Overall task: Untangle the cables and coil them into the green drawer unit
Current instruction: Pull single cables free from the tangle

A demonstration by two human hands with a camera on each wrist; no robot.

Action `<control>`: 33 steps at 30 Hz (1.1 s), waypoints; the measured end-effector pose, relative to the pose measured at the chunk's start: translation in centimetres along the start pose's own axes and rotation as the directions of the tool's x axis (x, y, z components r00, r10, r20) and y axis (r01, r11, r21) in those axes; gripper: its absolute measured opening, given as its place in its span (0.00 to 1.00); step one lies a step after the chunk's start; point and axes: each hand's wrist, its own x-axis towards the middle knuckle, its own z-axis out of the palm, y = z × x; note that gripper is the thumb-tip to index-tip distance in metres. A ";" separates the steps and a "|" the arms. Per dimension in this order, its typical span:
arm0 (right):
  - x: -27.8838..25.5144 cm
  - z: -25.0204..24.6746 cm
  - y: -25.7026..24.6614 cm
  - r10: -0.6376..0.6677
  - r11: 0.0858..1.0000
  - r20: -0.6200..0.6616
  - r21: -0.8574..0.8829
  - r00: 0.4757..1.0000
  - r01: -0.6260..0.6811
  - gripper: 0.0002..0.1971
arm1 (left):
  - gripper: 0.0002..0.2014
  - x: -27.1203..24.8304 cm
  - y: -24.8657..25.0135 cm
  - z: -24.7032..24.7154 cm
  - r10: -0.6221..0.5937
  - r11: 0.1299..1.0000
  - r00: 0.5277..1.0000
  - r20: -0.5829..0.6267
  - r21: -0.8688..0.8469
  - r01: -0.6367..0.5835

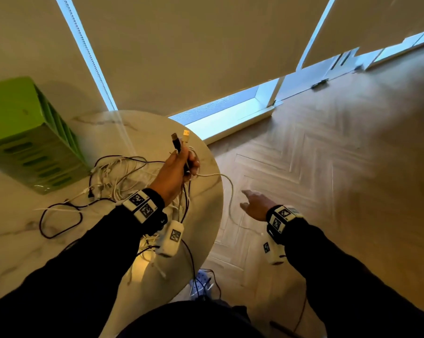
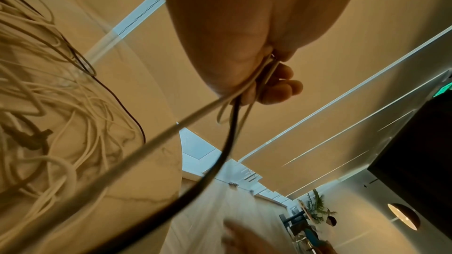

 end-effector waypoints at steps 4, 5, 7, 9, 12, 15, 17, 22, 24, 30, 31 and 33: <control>-1.0 -0.2 -5.1 -0.367 0.917 -0.186 0.088 0.911 0.388 0.44 | 0.19 -0.2 -1.3 0.1 -0.021 0.999 1.000 0.018 0.043 0.020; -1.0 -0.3 -6.5 -0.432 0.885 -0.191 0.098 0.881 0.455 0.43 | 0.19 -0.2 -1.5 0.1 -0.024 0.999 1.000 0.014 0.049 0.023; -0.9 -0.7 -8.8 -0.475 0.845 -0.201 0.169 0.857 0.508 0.33 | 0.19 -0.3 -1.5 -0.1 -0.027 0.997 1.000 -0.012 0.078 0.028; -1.1 -1.1 -10.0 -0.464 0.822 -0.248 0.237 0.850 0.518 0.22 | 0.19 -0.2 -1.3 -0.6 -0.015 0.990 0.997 -0.076 0.140 0.026; -0.8 -1.8 -9.8 -0.476 0.783 -0.297 0.287 0.828 0.552 0.13 | 0.20 -0.2 -0.7 -2.1 0.034 0.981 0.987 -0.155 0.194 -0.004; -0.1 -1.7 -8.7 -0.520 0.792 -0.242 0.221 0.819 0.569 0.17 | 0.20 -0.2 -0.3 -2.9 0.016 0.996 0.984 -0.178 0.086 -0.001; -0.1 -1.3 -9.4 -0.541 0.795 -0.164 0.219 0.825 0.565 0.26 | 0.20 -0.2 -0.3 -3.0 0.017 0.999 0.985 -0.171 0.045 -0.010; -1.0 -0.9 -12.7 -0.632 0.728 -0.134 0.236 0.763 0.644 0.14 | 0.20 -0.2 -0.4 -3.0 0.040 0.997 0.984 -0.172 0.068 -0.029; -1.0 -1.1 -12.4 -0.606 0.732 -0.214 0.226 0.766 0.642 0.13 | 0.20 0.0 -0.4 -4.1 0.059 0.994 0.968 -0.244 0.103 -0.035; 2.1 -3.1 -5.0 -0.267 0.953 -0.120 -0.183 0.956 0.243 0.12 | 0.19 0.1 1.5 -7.8 0.084 0.992 0.913 -0.399 -0.056 -0.116; 2.6 -2.8 -4.0 -0.137 0.949 -0.017 -0.288 0.990 0.127 0.18 | 0.18 0.0 1.8 -7.9 0.075 0.987 0.922 -0.379 -0.104 -0.124; 2.6 -2.0 -3.6 -0.015 0.935 0.065 -0.351 0.998 0.037 0.34 | 0.17 -0.2 1.9 -7.6 0.058 0.982 0.944 -0.325 -0.151 -0.113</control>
